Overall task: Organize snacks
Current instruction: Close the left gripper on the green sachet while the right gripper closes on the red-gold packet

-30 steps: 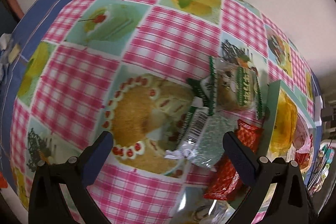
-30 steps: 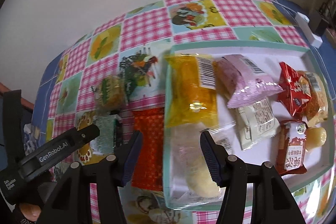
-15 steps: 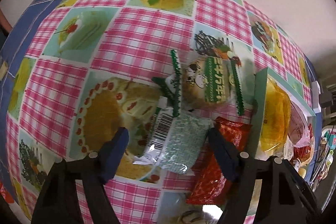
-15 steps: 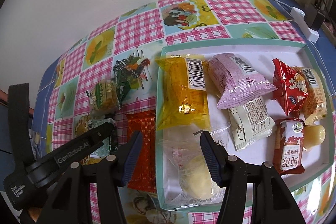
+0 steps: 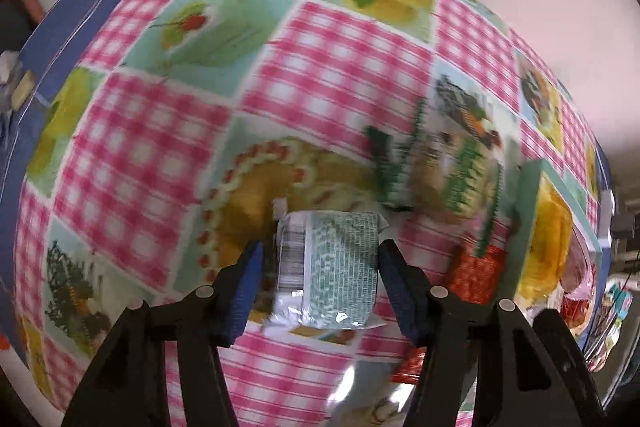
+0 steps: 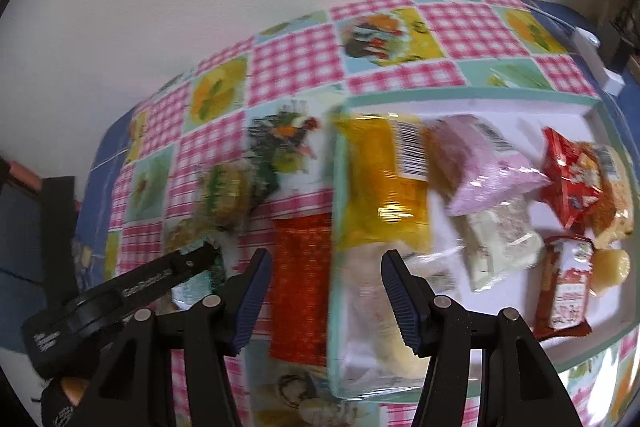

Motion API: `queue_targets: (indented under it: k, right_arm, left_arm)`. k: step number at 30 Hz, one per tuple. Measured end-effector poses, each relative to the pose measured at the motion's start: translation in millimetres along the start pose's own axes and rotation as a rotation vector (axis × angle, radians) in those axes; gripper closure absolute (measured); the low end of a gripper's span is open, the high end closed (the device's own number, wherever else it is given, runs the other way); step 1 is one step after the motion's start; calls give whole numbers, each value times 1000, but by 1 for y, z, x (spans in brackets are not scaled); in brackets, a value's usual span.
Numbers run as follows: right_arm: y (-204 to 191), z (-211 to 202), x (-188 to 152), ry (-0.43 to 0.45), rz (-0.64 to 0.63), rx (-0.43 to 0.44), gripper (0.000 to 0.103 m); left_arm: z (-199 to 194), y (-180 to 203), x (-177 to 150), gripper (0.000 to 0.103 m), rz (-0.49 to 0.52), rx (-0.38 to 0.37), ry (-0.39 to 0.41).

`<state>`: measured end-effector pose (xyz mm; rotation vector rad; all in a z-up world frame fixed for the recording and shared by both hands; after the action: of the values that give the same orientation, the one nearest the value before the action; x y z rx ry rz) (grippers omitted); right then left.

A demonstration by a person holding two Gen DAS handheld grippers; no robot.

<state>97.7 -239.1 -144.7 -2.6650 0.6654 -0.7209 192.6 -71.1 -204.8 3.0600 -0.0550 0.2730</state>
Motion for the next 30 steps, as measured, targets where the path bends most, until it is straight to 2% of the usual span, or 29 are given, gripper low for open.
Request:
queue_targets:
  k: [5,11,14,30]
  right_arm:
    - [-22,14,-9,-53,-25,71,43]
    - [-28,32,-20,-104,-41,83,43]
    - [-22,38,-21,-115,-47,46,44]
    - [-13,38,-25,-132,-60,-18,47]
  left_arm:
    - [1,-28,3,42,-29,68,3]
    - [-5,-54,-1,42,-52,64,-3]
    - [-5,-56,-2,42,-48,65,-5]
    - [5,-50,-2,42,-59,63,-19]
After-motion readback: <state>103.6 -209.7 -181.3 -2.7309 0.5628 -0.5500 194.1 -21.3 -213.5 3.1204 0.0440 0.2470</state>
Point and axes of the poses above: each gripper's, at about its wrist camera, not at the fingertips, and z roughly the way its jaws point, y to its right, x to its top, the point moved 10 cm from there along z, roughly the way its jaws point, and after that the axes turned 7 degrees about x, right-handed, at the moved point
